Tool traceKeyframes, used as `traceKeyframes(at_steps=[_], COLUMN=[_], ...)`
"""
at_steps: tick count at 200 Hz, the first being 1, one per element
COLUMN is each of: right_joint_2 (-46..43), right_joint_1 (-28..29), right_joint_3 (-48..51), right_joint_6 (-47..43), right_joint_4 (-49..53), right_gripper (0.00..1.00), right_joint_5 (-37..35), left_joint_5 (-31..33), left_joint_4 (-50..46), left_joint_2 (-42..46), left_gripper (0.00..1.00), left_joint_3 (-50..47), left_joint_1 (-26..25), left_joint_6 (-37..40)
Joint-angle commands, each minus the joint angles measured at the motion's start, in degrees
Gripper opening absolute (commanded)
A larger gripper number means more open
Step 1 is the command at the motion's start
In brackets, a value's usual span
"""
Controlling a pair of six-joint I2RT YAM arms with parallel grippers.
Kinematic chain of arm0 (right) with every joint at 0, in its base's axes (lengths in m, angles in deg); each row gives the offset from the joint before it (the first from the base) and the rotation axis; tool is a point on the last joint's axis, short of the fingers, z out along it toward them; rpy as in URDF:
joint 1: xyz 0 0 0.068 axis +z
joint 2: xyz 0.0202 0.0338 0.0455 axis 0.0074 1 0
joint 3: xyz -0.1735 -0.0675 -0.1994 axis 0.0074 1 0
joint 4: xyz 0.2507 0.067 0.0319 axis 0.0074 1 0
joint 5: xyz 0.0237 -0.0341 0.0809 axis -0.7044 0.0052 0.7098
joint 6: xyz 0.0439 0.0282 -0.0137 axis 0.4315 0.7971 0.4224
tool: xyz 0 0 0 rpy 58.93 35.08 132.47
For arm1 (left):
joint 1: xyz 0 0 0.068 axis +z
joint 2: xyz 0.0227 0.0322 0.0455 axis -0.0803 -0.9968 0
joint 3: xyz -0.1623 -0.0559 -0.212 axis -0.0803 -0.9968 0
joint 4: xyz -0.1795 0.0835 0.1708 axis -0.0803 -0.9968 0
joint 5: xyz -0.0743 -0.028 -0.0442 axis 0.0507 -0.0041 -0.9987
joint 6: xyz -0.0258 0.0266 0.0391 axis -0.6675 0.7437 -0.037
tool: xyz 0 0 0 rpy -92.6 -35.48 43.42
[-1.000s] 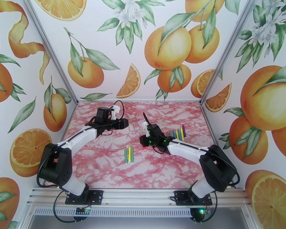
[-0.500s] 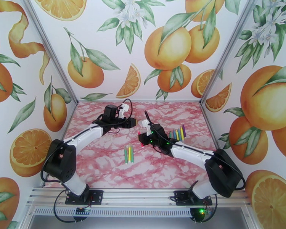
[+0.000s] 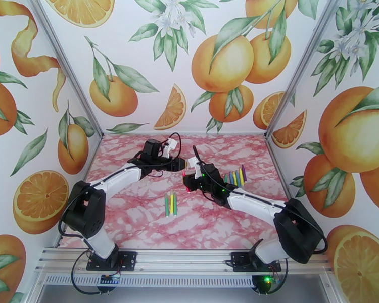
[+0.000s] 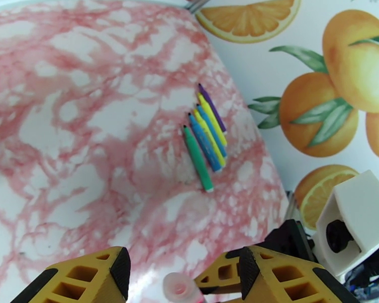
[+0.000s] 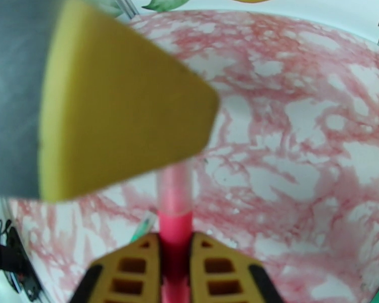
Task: Open the pen caps
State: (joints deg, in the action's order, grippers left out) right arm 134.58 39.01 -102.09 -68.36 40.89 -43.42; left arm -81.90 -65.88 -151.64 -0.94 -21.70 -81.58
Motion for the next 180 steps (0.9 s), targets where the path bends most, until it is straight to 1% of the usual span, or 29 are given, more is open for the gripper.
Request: traceKeyframes(at_steps=[1, 58, 91, 120, 165, 174, 180], right_joint_2=[-2.45, -3.89, -3.58, -3.49, -3.54, -3.49, -3.49], right_joint_1=[-0.04, -0.03, -0.04, -0.05, -0.01, -0.07, -0.06], right_joint_3=[0.59, 1.3, 1.26, 1.41, 1.61, 1.63, 1.63], right_joint_6=[-0.98, -1.33, -1.28, -1.24, -1.13, -1.15, -1.15], right_joint_4=[-2.44, -3.16, -3.41, -3.8, -4.12, -4.04, -4.03], right_gripper=[0.16, 0.16, 0.16, 0.16, 0.16, 0.17, 0.2], right_joint_5=[0.05, -1.22, -1.26, -1.54, -2.18, -2.28, -2.33], left_joint_5=[-1.69, -2.35, -2.69, -3.09, -3.73, -3.73, -3.73], left_joint_4=[0.13, -0.39, -0.7, -0.67, -0.44, -0.47, -0.44], left_joint_2=[-0.91, -2.16, -2.42, -2.51, -2.86, -2.95, -2.91], left_gripper=[0.58, 0.47, 0.36, 0.24, 0.14, 0.12, 0.12], left_joint_3=[2.29, 3.47, 4.05, 4.17, 4.63, 4.66, 4.7], left_joint_1=[-0.46, -1.29, -1.47, -1.47, -1.56, -1.56, -1.56], left_joint_6=[1.0, 1.16, 1.01, 0.74, 0.47, 0.33, 0.31])
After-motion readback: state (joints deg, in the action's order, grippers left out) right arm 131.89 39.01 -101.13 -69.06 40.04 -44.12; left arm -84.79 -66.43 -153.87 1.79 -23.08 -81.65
